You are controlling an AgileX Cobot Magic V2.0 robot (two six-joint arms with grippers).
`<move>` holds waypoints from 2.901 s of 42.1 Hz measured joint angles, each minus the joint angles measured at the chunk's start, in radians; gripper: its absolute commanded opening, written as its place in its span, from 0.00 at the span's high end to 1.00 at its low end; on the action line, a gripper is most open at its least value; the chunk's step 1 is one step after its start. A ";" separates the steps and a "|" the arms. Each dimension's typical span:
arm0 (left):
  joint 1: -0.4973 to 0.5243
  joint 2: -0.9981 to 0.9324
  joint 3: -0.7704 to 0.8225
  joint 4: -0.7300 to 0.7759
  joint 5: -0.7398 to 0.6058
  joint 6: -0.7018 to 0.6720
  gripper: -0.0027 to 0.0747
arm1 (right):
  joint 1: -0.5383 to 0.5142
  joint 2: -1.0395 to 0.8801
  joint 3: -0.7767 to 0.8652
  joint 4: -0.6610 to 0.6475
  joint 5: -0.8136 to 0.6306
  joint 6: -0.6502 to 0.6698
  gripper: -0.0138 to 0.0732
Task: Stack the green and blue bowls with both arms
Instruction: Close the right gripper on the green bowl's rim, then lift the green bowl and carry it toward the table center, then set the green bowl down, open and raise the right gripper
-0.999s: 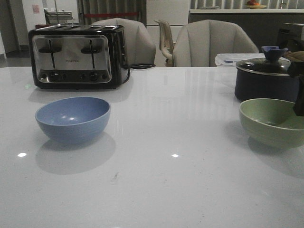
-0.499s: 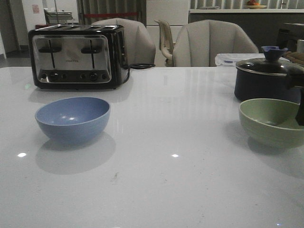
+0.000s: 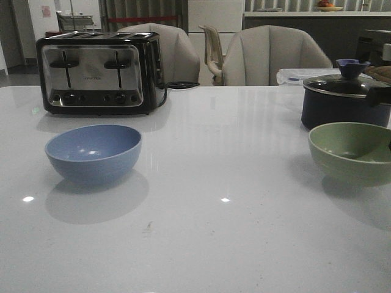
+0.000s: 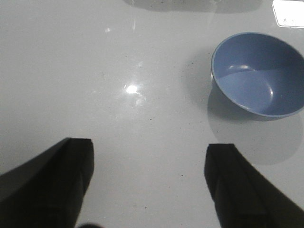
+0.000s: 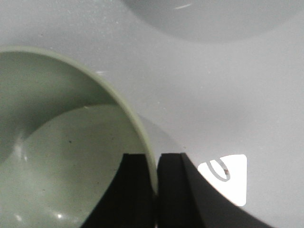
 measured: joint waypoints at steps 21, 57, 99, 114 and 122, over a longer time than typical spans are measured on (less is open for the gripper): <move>0.000 0.000 0.000 0.020 -0.002 0.000 0.28 | 0.014 -0.132 -0.164 0.012 0.195 -0.032 0.80; 0.000 0.000 0.000 0.020 -0.004 0.000 0.28 | 0.206 -0.074 -0.211 0.136 0.151 -0.099 0.80; 0.000 0.000 0.000 0.023 -0.005 0.000 0.28 | 0.424 0.198 -0.213 0.136 -0.019 -0.108 0.40; 0.000 0.000 0.000 0.025 -0.005 0.032 0.28 | 0.424 0.183 -0.223 0.135 -0.017 -0.111 0.36; -0.037 0.001 -0.039 0.027 0.004 0.073 0.28 | 0.424 0.065 -0.207 0.092 -0.006 -0.111 0.36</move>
